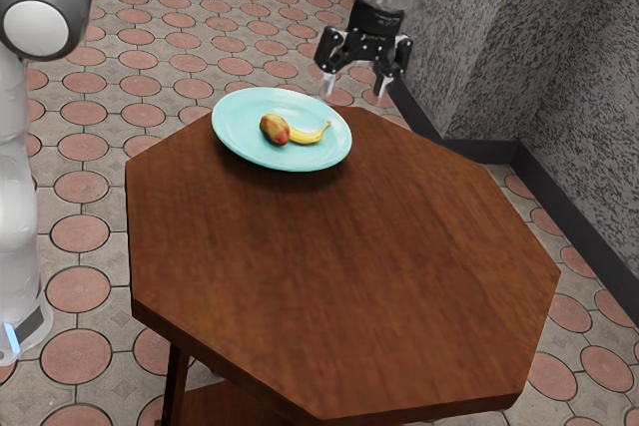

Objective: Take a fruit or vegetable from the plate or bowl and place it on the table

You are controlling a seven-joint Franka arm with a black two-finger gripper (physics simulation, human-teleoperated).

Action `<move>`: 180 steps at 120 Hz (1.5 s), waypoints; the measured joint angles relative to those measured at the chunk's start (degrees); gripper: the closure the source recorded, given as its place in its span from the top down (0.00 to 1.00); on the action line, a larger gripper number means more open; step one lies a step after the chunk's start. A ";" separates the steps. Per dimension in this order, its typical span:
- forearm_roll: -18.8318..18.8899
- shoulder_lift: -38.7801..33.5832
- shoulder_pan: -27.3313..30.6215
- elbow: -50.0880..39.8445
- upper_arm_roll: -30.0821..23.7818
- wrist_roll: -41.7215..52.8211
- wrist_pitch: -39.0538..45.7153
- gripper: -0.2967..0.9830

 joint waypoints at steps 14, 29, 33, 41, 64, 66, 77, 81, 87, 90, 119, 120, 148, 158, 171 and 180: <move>-0.29 -0.72 0.48 -0.01 0.60 -6.93 0.73 0.77; -2.60 -2.79 2.04 -0.24 0.68 -12.77 0.41 0.77; -2.82 -3.28 1.90 -0.32 1.09 -14.01 -0.17 0.77; -3.14 -3.18 -1.50 -0.93 4.80 -15.19 -1.13 0.77; -3.45 -12.76 -1.27 -23.10 12.96 -15.88 2.63 0.77; -3.46 -13.91 -0.12 -25.22 13.41 -15.72 3.50 0.77; -3.47 -18.10 2.85 -34.12 14.40 -14.70 8.81 0.77; -3.46 -18.72 3.05 -35.80 14.47 -14.37 10.53 0.77; -3.45 -19.16 3.28 -37.50 14.53 -13.70 12.89 0.77; -3.44 -19.39 3.66 -38.30 14.53 -13.30 13.95 0.77; -3.58 -21.69 7.29 -42.58 14.56 -9.07 19.60 0.77; -3.60 -21.70 7.30 -42.66 14.56 -8.94 19.70 0.77; -4.07 -22.40 12.42 -44.51 14.59 -4.98 21.34 0.77; -4.22 -19.97 15.33 -43.57 15.76 -3.06 21.60 0.77; -4.23 -12.63 16.18 -37.63 17.22 -0.25 21.81 0.77; -4.22 -8.63 16.20 -35.01 17.35 1.57 22.04 0.77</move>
